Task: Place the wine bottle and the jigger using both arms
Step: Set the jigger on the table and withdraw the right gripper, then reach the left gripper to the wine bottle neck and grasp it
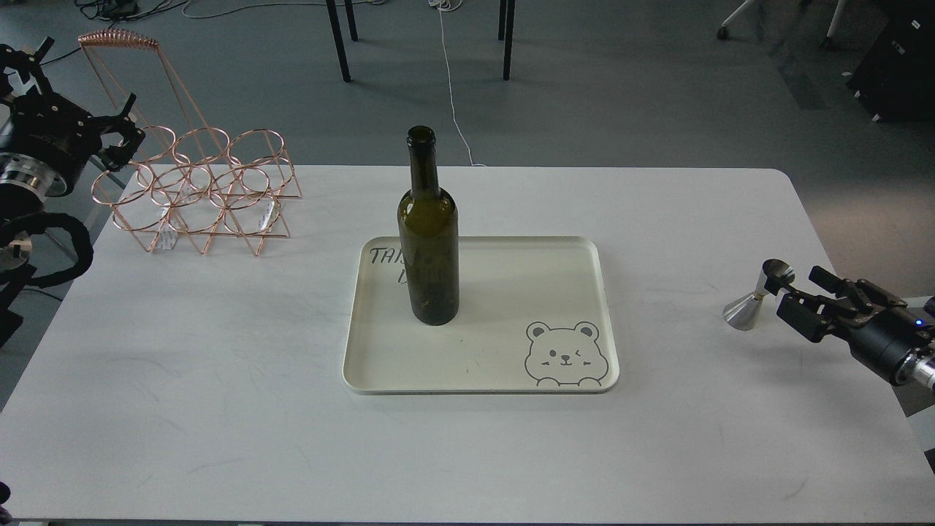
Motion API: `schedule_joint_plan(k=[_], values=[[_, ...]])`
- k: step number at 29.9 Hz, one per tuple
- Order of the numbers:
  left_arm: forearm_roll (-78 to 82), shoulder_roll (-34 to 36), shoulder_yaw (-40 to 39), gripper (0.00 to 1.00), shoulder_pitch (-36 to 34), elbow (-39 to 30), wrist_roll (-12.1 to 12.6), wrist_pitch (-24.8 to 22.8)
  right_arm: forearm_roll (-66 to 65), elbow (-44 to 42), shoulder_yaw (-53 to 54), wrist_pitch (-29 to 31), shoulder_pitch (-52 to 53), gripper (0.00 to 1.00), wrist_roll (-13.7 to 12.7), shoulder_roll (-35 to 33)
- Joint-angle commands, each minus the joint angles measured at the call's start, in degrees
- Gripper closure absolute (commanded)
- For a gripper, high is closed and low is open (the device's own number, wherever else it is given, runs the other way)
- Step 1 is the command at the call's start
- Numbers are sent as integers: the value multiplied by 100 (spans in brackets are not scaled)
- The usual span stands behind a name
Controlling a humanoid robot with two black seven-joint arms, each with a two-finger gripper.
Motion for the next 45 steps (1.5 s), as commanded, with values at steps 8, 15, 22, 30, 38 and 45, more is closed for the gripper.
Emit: schedule_joint_plan(k=[8,15,22,30,38,45], values=[[1361,1237,48,2,42,-1715,-46,-50,2234,359,99,669,1418,6,1,-220],[2819,2370,57,2,86,-3209,-38,43,3147,202,125,1206,2112,6,1,131],[5201,3057,4,2,33,-4695,-55,403,4501,-194,529,1891,2271,6,1,703],[8785,2901,48,3,68,-6111,-64,1062,6188,-1142,1109,2989,2263,6,1,1133],[11574,1864,188,3,121,-6147,-143,1765,7929,-2320,1567,4273,2254,4,-48,1652],[12086,1547,601,3,113,-6147,-372,2152,8176,-2462,1567,4371,2280,4,-48,1819]])
